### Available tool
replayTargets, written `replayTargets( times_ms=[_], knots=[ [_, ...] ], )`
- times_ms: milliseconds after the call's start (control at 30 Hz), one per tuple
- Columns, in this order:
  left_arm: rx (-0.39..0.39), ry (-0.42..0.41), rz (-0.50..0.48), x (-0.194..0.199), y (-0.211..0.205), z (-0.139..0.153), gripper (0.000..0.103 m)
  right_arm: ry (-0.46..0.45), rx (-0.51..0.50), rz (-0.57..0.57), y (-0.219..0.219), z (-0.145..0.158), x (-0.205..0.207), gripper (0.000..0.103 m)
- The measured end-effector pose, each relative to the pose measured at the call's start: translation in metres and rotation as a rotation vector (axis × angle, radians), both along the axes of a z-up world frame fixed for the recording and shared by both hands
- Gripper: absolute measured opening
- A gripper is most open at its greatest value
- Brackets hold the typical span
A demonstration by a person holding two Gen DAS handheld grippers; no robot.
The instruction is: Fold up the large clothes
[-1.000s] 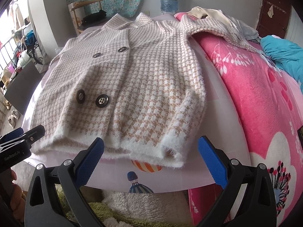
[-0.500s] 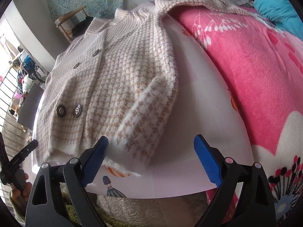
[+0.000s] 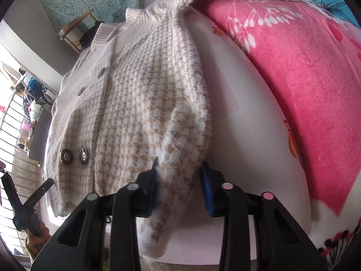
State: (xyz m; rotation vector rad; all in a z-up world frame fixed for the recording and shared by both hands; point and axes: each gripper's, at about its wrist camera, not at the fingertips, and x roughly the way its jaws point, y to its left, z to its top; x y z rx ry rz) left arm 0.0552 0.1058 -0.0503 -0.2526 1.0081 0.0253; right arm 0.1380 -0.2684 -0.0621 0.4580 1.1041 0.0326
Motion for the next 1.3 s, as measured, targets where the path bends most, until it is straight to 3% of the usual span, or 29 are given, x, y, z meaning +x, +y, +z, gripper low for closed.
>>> replayTargets(
  times_ms=[100, 233, 300, 367, 400, 467, 667, 833, 933, 1067, 1133, 1167, 1233, 1300],
  knots=[
    [-0.037, 0.011, 0.020, 0.001, 0.007, -0.001, 0.061, 0.004, 0.022, 0.003, -0.001, -0.003, 0.000, 0.023],
    [-0.013, 0.020, 0.029, 0.006, 0.003, -0.001, 0.056, -0.009, 0.029, 0.027, 0.005, -0.006, 0.014, 0.023],
    [0.013, 0.018, 0.022, 0.009, -0.001, -0.001, 0.046, -0.027, 0.025, 0.046, 0.008, -0.006, 0.020, 0.023],
    [0.063, 0.017, 0.010, 0.010, -0.007, 0.001, 0.021, -0.036, 0.006, 0.065, 0.011, -0.004, 0.024, 0.019],
    [0.079, 0.014, -0.002, 0.010, -0.010, 0.002, 0.014, -0.044, 0.011, 0.068, 0.009, -0.001, 0.023, 0.013],
    [0.091, -0.010, -0.017, 0.006, -0.011, 0.014, 0.007, -0.089, 0.025, 0.074, 0.006, 0.016, 0.018, 0.010],
    [0.061, -0.184, -0.057, -0.027, -0.004, 0.087, 0.006, -0.249, -0.030, 0.146, 0.010, 0.084, -0.003, 0.008],
    [0.070, -0.182, -0.101, -0.057, 0.000, 0.108, 0.006, -0.250, -0.035, 0.175, 0.000, 0.105, -0.031, 0.008],
    [0.073, -0.114, -0.094, -0.078, 0.005, 0.101, 0.006, -0.195, -0.016, 0.171, -0.011, 0.102, -0.062, 0.008],
    [0.062, 0.036, -0.067, -0.094, 0.014, 0.057, 0.011, -0.041, -0.057, 0.171, -0.009, 0.057, -0.083, 0.011],
    [0.080, 0.118, -0.044, -0.090, 0.022, 0.028, 0.012, 0.081, -0.197, 0.166, -0.003, 0.033, -0.082, 0.027],
    [0.089, 0.154, -0.030, -0.088, 0.028, 0.018, 0.019, 0.100, -0.273, 0.158, -0.002, 0.030, -0.082, 0.029],
    [0.065, 0.175, -0.001, -0.085, 0.043, 0.011, 0.027, 0.064, -0.297, 0.161, -0.001, 0.042, -0.085, 0.042],
    [0.019, 0.143, 0.027, -0.082, 0.060, 0.020, 0.040, -0.009, -0.314, 0.154, 0.000, 0.066, -0.085, 0.056]
  ],
)
